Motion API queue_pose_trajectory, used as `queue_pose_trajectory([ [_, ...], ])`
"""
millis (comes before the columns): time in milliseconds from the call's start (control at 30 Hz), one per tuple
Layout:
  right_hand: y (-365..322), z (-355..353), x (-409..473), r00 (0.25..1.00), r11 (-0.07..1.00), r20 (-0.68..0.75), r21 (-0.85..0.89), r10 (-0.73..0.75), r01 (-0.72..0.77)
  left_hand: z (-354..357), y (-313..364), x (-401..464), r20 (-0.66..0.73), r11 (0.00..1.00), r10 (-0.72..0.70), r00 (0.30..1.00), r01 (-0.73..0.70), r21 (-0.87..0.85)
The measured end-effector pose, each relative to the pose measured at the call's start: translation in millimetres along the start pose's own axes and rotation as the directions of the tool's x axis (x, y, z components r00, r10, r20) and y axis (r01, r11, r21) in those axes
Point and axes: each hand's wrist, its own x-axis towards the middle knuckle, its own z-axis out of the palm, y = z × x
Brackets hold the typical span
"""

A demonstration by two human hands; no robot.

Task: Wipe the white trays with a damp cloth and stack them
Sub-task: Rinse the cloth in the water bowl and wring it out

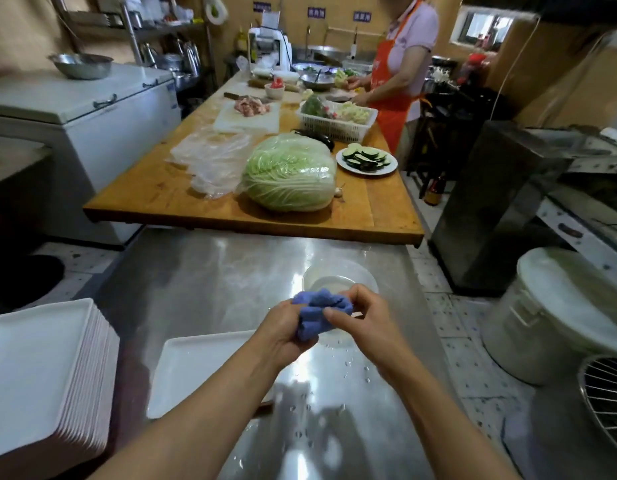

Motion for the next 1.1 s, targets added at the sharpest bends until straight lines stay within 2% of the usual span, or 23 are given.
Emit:
queue_pose_trajectory([
  [67, 13.6, -17.5, 13.8, 0.999, 0.999, -0.043, 0.033, 0.025, -0.024, 11.4, -3.7, 13.8, -0.061, 0.983, 0.15, 0.987, -0.142, 0.115],
  [167, 28.6, -33.3, 36.8, 0.994, 0.994, -0.078, 0.084, 0.075, -0.068, 22.3, -8.9, 33.6, -0.085, 0.92, 0.269, 0.959, -0.23, 0.317],
  [333, 45.3, -42.7, 77.4, 0.982, 0.988, -0.186, -0.144, 0.028, -0.056, 38.1, -13.4, 56.4, -0.061, 0.872, 0.349, 0.935, -0.299, 0.388],
  [467, 57.5, -45.7, 102.5, 0.973, 0.972, -0.202, -0.185, 0.109, -0.148, 39.3, -14.6, 81.8, -0.006, 0.746, 0.426, 0.905, -0.348, 0.568],
  [500, 59.2, -47.5, 106.8, 0.973, 0.974, -0.195, -0.166, 0.122, -0.155, 39.6, -13.8, 87.6, -0.028, 0.75, 0.415, 0.909, -0.325, 0.577],
  [567, 62.9, -52.4, 112.3, 0.985, 0.985, -0.139, -0.13, 0.098, -0.116, 41.2, -9.5, 98.8, -0.101, 0.828, 0.344, 0.934, -0.251, 0.501],
  [667, 68.7, -59.4, 111.9, 0.993, 0.988, 0.104, -0.141, -0.047, 0.062, 42.9, 1.9, 114.5, -0.157, 0.979, 0.116, 0.981, -0.087, 0.182],
  [733, 75.6, -60.5, 115.2, 0.963, 0.953, 0.224, -0.226, -0.151, 0.202, 42.8, 8.3, 123.4, -0.107, 0.998, 0.007, 0.994, -0.001, 0.056],
  [833, 79.4, -58.3, 126.6, 0.96, 0.922, 0.186, -0.288, -0.212, 0.259, 41.8, 10.0, 133.5, -0.033, 0.982, -0.007, 0.999, 0.013, 0.189],
  [900, 81.3, -58.2, 134.4, 0.975, 0.942, 0.135, -0.264, -0.177, 0.207, 42.7, 9.7, 137.1, 0.023, 0.945, 0.029, 0.999, -0.035, 0.325],
  [967, 81.4, -57.8, 142.7, 0.991, 0.967, 0.081, -0.22, -0.109, 0.125, 44.1, 11.6, 140.4, 0.067, 0.861, 0.115, 0.991, -0.133, 0.491],
  [1033, 79.9, -57.0, 151.1, 0.997, 0.99, 0.07, -0.144, 0.013, -0.003, 45.6, 14.8, 143.4, 0.127, 0.712, 0.21, 0.969, -0.241, 0.659],
  [1100, 78.8, -57.0, 159.0, 0.984, 0.989, 0.102, -0.028, 0.149, -0.147, 45.7, 18.9, 146.9, 0.221, 0.567, 0.258, 0.941, -0.333, 0.753],
])
